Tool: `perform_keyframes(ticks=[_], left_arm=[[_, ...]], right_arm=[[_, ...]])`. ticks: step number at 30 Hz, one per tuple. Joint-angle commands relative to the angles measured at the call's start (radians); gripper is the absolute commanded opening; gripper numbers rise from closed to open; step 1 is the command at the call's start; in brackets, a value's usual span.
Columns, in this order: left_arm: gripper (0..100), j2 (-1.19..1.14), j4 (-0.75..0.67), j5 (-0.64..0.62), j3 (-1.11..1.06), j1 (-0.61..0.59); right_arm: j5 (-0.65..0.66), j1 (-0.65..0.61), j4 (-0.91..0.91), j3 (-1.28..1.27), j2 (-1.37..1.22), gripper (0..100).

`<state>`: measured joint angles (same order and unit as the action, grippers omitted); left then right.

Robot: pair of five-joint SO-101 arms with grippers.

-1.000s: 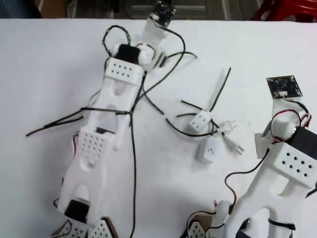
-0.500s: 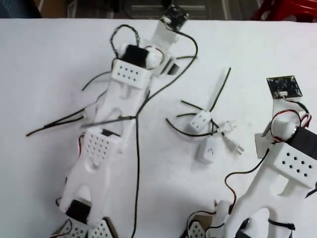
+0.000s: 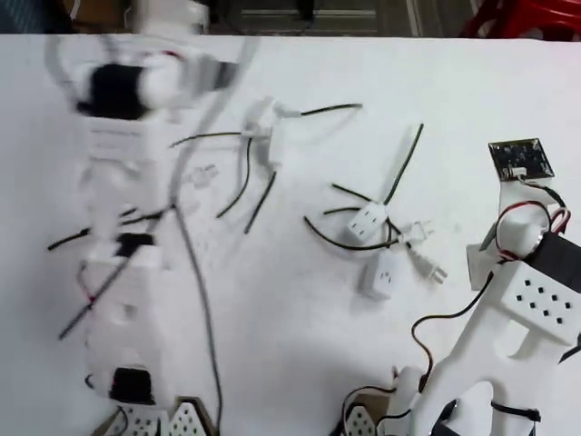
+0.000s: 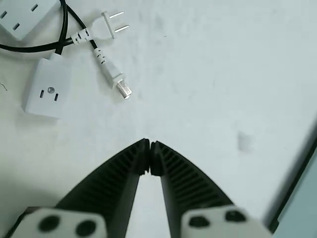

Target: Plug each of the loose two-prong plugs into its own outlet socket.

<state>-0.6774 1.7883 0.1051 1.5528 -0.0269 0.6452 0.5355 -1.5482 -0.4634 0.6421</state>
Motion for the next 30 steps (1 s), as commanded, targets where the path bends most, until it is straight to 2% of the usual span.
perform_keyframes(ticks=[1,8,13,19,23,30], left_arm=[[27,0.114,0.002,0.135,-0.218,-0.13],[27,0.179,-0.003,0.342,-0.598,-0.094],[27,0.154,-0.005,0.52,-0.776,-0.073],[27,0.073,-0.092,0.672,-0.847,-0.099],[26,-0.041,-0.152,0.732,-0.844,-0.096],[26,-0.157,-0.172,0.842,-0.844,-0.105]], right_arm=[[-0.003,0.001,0.013,-0.025,0.01,2.5],[-0.005,0.008,0.127,-0.19,0.01,2.5],[-0.005,0.008,0.225,-0.313,0.01,2.5],[-0.014,0.005,0.309,-0.4,0.01,2.5],[-0.117,0.008,0.36,-0.439,0.01,2.5],[-0.143,0.008,0.371,-0.448,0.01,2.5]])
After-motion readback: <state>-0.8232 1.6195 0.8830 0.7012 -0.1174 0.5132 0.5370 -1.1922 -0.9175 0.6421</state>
